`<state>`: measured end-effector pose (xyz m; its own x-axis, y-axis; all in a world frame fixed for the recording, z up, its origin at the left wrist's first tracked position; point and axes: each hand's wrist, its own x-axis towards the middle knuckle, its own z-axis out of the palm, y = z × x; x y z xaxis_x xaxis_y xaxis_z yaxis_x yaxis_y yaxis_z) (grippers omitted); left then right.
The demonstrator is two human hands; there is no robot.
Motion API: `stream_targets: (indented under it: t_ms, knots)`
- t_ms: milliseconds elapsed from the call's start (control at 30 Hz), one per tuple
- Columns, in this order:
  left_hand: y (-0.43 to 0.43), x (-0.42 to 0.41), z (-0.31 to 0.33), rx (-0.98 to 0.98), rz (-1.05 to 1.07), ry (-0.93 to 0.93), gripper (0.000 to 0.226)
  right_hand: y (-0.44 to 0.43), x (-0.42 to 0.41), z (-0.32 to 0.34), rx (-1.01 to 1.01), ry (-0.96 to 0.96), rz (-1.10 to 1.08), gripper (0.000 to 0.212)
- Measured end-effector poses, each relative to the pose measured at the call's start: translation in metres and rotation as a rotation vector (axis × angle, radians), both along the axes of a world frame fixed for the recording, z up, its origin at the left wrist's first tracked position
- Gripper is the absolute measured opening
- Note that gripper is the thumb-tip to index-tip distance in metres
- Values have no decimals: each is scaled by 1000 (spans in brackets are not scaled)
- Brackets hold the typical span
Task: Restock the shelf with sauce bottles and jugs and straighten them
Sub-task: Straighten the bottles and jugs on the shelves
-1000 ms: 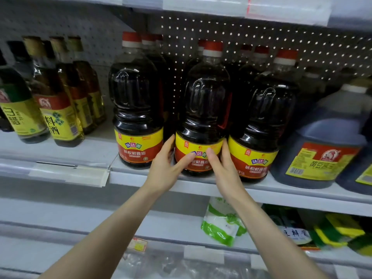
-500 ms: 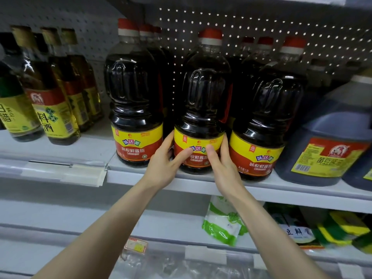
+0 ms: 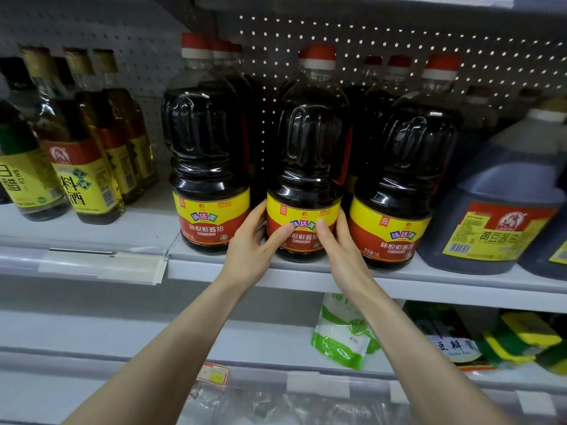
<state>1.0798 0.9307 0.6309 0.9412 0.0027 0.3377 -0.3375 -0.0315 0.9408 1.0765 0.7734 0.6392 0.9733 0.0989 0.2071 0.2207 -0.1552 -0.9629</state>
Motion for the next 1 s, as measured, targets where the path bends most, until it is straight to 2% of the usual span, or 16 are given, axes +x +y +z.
stream_targets:
  t_ms: [600,900,1000]
  knots:
    - [-1,-1,-4,-38,53,-7,56,-3,-2,8,-84,57,21,59]
    - [-1,-2,0,-14,31,9,66,-2,-1,8,-82,67,18,59]
    - [0,-1,1,-10,47,21,64,-1,0,8,-70,55,29,60]
